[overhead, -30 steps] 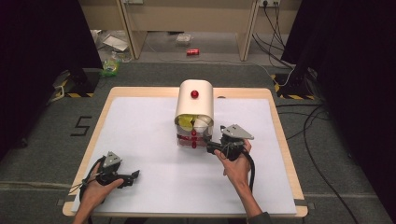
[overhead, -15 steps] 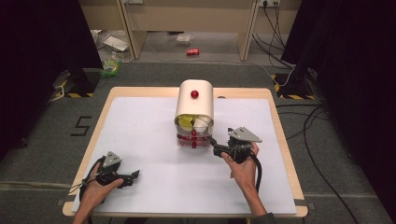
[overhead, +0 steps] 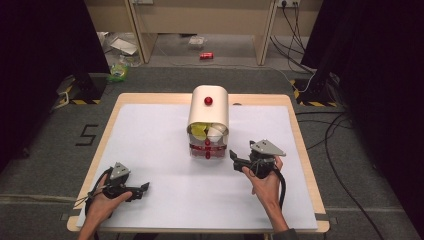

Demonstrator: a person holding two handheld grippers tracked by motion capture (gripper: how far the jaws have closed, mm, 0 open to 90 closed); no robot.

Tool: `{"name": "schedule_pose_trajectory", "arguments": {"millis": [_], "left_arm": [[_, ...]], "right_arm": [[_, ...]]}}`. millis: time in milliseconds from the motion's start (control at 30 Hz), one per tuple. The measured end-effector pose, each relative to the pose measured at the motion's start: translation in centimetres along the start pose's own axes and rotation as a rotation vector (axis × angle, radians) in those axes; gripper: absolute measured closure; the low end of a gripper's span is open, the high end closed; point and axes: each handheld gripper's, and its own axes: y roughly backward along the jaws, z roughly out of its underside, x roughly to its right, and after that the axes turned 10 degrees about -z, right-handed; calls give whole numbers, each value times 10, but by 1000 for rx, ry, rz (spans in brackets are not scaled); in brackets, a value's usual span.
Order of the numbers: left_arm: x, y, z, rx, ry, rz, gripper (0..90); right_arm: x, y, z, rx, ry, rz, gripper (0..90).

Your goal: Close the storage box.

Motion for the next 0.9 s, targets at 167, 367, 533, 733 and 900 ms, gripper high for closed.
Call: {"name": "schedule_pose_trajectory", "arguments": {"millis": [167,367,533,733,900], "left_arm": [[0,0,0,0,2,2,73],[0,0,0,0,1,1,73],[0,0,0,0,0,1,73],[0,0,0,0,0,0,72],[0,0,0,-1,-2,0,72]], "right_arm": [[1,3,3,-2,-8,5,200],[3,9,5,3,-13,9,201],[6,17,7,10,-18,16,202],[8,23,9,12,-25,20,202],[10,26,11,12,-27,22,202]]}}
